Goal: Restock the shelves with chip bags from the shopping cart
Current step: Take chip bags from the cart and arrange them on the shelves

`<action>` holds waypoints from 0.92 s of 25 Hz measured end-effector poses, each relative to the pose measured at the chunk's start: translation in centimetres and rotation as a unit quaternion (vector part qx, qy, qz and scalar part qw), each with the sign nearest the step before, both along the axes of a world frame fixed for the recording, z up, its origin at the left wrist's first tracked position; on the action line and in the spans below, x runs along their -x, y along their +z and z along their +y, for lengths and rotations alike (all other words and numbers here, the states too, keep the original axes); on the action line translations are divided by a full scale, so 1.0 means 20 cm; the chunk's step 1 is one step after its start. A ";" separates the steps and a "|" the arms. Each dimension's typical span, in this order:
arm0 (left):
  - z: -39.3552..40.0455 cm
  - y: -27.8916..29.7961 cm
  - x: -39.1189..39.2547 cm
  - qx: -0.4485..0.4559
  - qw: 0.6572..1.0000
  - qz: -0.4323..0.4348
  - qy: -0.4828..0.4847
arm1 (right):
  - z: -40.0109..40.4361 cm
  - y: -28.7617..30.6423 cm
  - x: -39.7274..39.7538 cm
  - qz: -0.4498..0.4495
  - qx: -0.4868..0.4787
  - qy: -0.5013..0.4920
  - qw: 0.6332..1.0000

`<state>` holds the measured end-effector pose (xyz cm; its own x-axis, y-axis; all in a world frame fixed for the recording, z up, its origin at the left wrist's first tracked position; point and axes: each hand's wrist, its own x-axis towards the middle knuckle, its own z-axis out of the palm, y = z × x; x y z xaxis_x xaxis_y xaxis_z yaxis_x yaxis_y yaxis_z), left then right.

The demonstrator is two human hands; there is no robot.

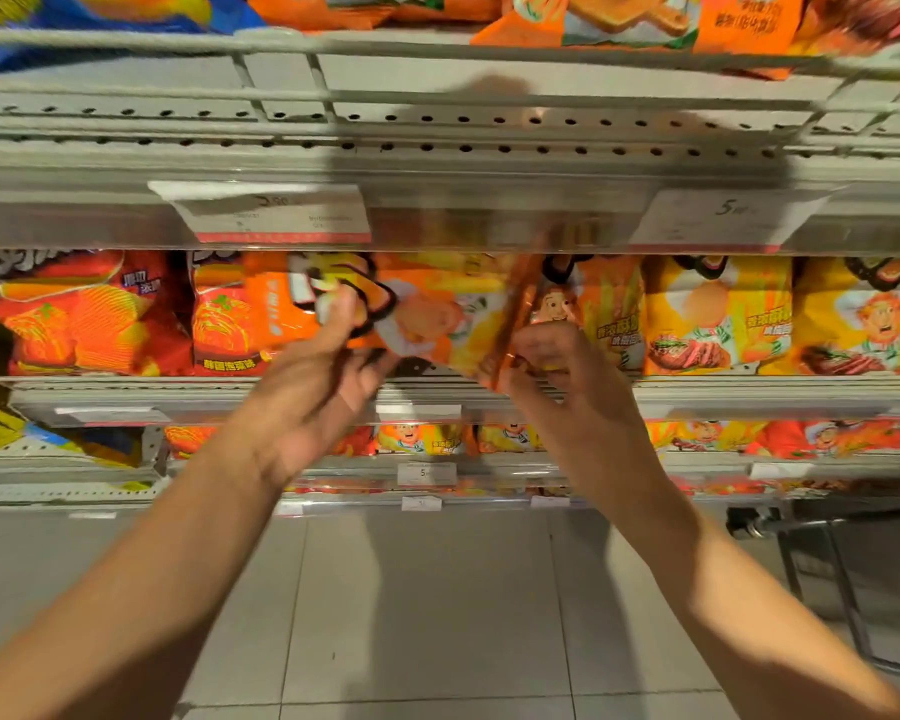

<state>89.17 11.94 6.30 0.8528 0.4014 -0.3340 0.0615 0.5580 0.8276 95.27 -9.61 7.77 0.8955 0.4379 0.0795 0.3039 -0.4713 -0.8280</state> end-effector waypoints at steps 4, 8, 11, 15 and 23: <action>-0.10 -0.04 -0.02 0.017 0.999 0.008 -0.028 | 0.00 -0.03 -0.06 0.047 -0.022 -0.033 0.998; 0.12 0.03 0.00 -0.145 0.987 0.027 -0.056 | -0.03 -0.06 -0.05 0.035 -0.132 -0.016 0.991; 0.25 0.11 -0.01 -0.237 0.958 0.082 -0.137 | -0.04 -0.06 -0.05 0.046 -0.201 -0.064 0.976; 0.21 0.19 -0.16 -0.178 0.980 0.086 -0.036 | -0.02 -0.09 -0.04 0.084 -0.090 0.012 0.992; 0.04 0.04 -0.13 -0.382 0.922 -0.041 -0.053 | 0.06 -0.14 -0.01 -0.029 0.162 0.067 0.984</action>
<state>91.80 12.76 7.04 0.9102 0.4067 0.0787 0.0022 -0.1948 0.9808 95.44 -8.38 4.94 0.8264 0.5621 -0.0338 0.4237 -0.6602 -0.6201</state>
